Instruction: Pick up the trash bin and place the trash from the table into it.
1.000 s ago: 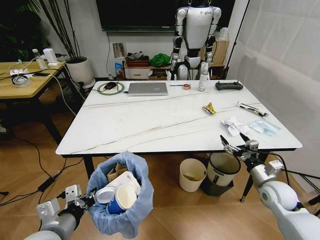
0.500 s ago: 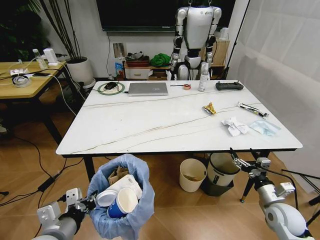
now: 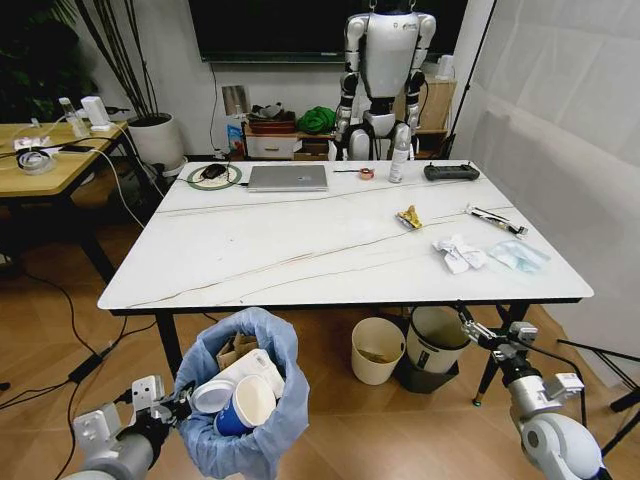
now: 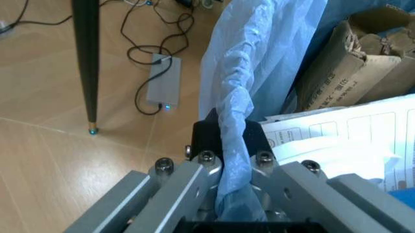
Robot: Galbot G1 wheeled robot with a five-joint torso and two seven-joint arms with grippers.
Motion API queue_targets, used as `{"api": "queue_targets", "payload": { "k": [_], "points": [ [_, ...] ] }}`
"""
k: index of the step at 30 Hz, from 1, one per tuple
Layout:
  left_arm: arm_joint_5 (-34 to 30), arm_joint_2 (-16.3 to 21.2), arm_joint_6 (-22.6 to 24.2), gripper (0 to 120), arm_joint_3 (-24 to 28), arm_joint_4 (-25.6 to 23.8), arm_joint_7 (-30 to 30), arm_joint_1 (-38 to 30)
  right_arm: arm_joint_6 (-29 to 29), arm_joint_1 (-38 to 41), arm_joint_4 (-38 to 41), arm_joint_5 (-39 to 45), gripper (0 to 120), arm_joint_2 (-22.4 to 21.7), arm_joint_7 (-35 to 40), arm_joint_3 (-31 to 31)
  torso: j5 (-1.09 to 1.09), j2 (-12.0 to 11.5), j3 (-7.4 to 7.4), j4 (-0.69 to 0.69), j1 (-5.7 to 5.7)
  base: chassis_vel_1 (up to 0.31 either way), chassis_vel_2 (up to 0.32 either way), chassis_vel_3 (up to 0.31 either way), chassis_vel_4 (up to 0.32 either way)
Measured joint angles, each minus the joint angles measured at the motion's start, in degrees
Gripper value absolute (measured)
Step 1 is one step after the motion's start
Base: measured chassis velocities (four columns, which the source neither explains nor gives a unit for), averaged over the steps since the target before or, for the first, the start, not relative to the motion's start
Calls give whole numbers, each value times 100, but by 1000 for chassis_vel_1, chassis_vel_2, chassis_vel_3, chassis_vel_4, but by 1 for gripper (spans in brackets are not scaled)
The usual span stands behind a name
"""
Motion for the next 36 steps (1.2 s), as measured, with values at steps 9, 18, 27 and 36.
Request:
{"api": "queue_targets", "payload": {
  "k": [9, 18, 27, 36],
  "points": [
    [13, -17, 0, 0, 24, 0, 0, 1, 20, -39, 14, 6, 100, -2, -30, 37, 0, 0, 0, 0, 0, -40, -50, 37, 39],
    [29, -44, 1, 0, 52, 2, 1, -6, 20, -45, 23, 79, 100, 33, -33, 49, 1, 0, 0, 1, -1, 0, 0, 0, 0],
    [20, -41, 3, 0, 56, 59, 2, -66, 13, -37, -20, 121, 100, 98, -34, 34, 0, -1, 0, 0, -1, 0, 0, 0, 0],
    [6, -44, 7, 0, 73, 90, 2, -98, 6, -13, -68, 143, 100, 128, -45, 26, 0, -1, 0, 0, 0, 0, 0, 0, 0]
  ]
}}
